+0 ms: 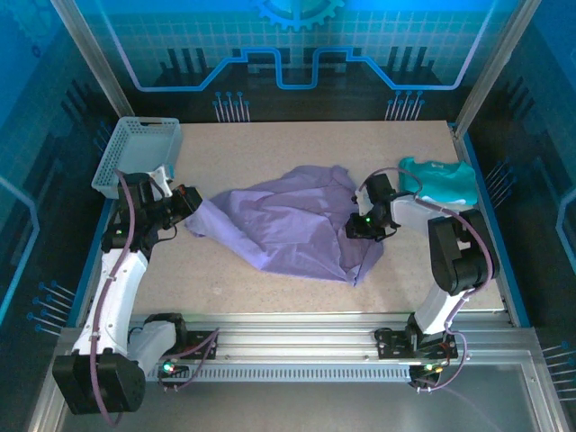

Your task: Fold the inside-out t-shirt

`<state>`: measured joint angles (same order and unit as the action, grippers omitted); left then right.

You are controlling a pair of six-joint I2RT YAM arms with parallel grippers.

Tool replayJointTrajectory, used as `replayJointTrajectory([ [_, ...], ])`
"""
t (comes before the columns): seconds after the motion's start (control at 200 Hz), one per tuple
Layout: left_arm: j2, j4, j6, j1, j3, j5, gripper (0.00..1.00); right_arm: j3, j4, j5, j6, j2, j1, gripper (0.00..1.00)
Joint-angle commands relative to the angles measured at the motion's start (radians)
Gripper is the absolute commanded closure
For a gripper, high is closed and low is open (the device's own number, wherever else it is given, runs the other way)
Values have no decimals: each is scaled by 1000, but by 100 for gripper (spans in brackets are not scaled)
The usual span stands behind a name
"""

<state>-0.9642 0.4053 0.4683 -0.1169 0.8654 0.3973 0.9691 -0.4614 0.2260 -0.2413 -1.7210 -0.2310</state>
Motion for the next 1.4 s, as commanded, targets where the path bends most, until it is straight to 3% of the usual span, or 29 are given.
replayJointTrajectory([
  [0.0, 6, -22, -9, -9, -15, 29, 100, 26, -1, 29, 12, -13, -10, 82],
  [0.195, 7, -21, -11, -9, -15, 27, 100, 14, 1, -3, 25, 23, -7, 100],
  [0.315, 5, -17, -8, -9, -6, 27, 100, -11, -7, -13, 15, 127, 7, 100],
  [0.515, 26, 4, 22, -10, 84, 1, 100, -16, -22, 81, -11, 371, 56, 100],
  [0.83, 22, 22, 55, -38, 362, -94, 100, 185, -76, 180, -23, 526, 151, 100],
  [1.105, -41, 113, -8, -75, 556, -143, 100, 267, -147, 208, -18, 457, 167, 100],
  [1.225, -56, 134, -32, -89, 524, -169, 100, 217, -92, 209, -43, 366, 127, 100],
  [1.396, -66, 99, -35, -90, 415, -171, 100, 267, -13, 208, -58, 95, 73, 100],
])
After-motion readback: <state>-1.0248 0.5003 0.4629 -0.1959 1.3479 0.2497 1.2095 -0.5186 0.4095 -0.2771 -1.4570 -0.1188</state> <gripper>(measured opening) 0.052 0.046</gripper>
